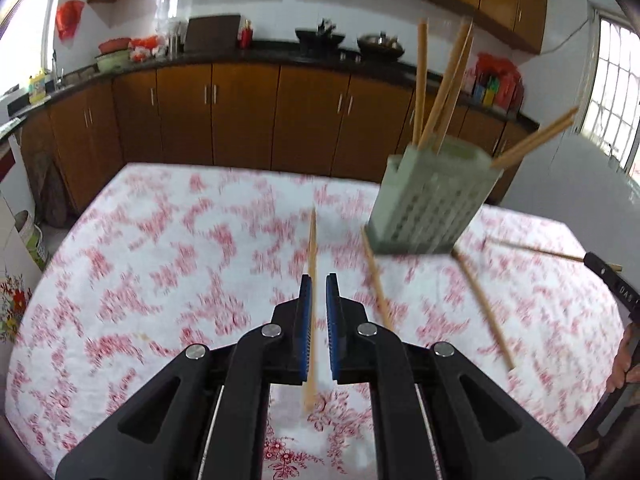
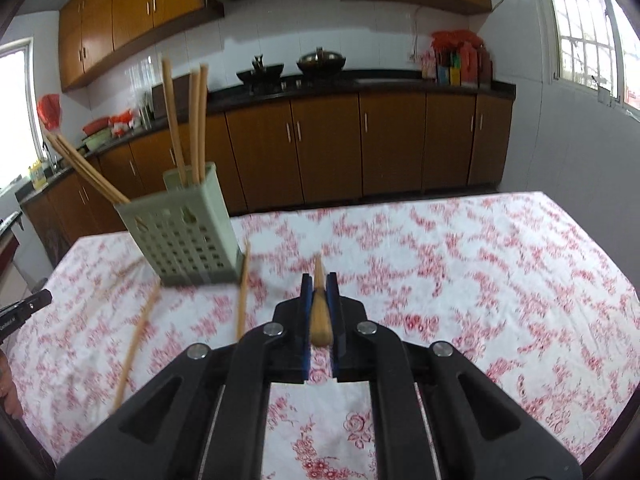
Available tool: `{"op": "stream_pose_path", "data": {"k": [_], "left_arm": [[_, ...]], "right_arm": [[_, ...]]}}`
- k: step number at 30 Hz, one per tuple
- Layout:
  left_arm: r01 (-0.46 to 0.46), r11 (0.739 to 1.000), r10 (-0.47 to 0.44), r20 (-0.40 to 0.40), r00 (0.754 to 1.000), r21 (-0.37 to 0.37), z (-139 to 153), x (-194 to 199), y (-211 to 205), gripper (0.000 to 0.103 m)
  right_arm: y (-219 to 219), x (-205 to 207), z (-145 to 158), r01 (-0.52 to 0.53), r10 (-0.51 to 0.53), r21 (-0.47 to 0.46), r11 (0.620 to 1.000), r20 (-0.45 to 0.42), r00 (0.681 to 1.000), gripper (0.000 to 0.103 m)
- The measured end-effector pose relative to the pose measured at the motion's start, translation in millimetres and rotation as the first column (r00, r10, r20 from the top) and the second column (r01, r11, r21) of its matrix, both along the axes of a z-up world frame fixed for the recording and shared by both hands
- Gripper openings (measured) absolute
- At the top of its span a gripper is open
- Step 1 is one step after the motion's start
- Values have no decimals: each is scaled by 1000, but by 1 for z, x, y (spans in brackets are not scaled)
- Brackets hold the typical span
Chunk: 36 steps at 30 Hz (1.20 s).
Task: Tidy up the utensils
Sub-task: 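Lift the chopstick with the left tool while the right tool lifts its chopstick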
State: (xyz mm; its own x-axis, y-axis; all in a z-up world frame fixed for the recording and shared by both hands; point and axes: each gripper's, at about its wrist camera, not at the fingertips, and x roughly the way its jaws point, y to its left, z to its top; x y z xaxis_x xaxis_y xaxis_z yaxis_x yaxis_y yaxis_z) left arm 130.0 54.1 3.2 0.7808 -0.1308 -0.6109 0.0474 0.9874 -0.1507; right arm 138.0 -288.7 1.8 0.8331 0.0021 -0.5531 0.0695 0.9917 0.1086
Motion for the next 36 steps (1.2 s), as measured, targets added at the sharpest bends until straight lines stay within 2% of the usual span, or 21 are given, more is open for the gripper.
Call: {"op": "stream_pose_path", "data": {"k": [6,8,10,13,16,21,24,27,30,31,34,36], "left_arm": [[-16,1000,17,91,996,-14,29,-5,-2,7],[-16,1000,16,90,996,-3,29,-4,-3,7],[4,1000,-4,50,999,-1,18,0,-3,7],[31,999,-30,-36,999,28,-16,5,-6,7],[36,999,-33,-115,993,27,-50,9,-7,7],[39,998,-31,-167,985,45,-78,8,-13,9],[34,997,-20,-184,983,71,-86,9,-16,23],[30,996,-14,-194,981,83,-91,8,-16,26],[22,996,-5,-200,980,86,-92,7,-15,22],[12,995,8,-202,979,98,-92,7,-14,9],[12,995,10,-224,974,95,-89,7,-10,7],[2,996,14,-196,981,84,-77,4,-6,7]], "right_arm": [[0,-4,16,0,-1,7,1000,50,999,8],[1,-3,14,0,0,3,1000,46,999,8],[1,-3,9,-2,2,4,1000,33,999,8],[1,-5,2,-3,3,8,1000,22,1000,8],[1,-7,0,-5,5,12,1000,18,1000,8],[1,-8,0,-6,6,11,1000,18,1000,8],[2,-7,0,-7,6,13,1000,14,1000,8],[1,-7,-1,-8,8,13,1000,9,1000,8],[0,-7,-2,-8,8,13,1000,9,1000,8],[0,-7,-2,-8,8,14,1000,9,1000,8],[-1,-8,0,-10,10,12,1000,15,1000,8],[-2,-8,4,-12,11,7,1000,25,1000,8]]}}
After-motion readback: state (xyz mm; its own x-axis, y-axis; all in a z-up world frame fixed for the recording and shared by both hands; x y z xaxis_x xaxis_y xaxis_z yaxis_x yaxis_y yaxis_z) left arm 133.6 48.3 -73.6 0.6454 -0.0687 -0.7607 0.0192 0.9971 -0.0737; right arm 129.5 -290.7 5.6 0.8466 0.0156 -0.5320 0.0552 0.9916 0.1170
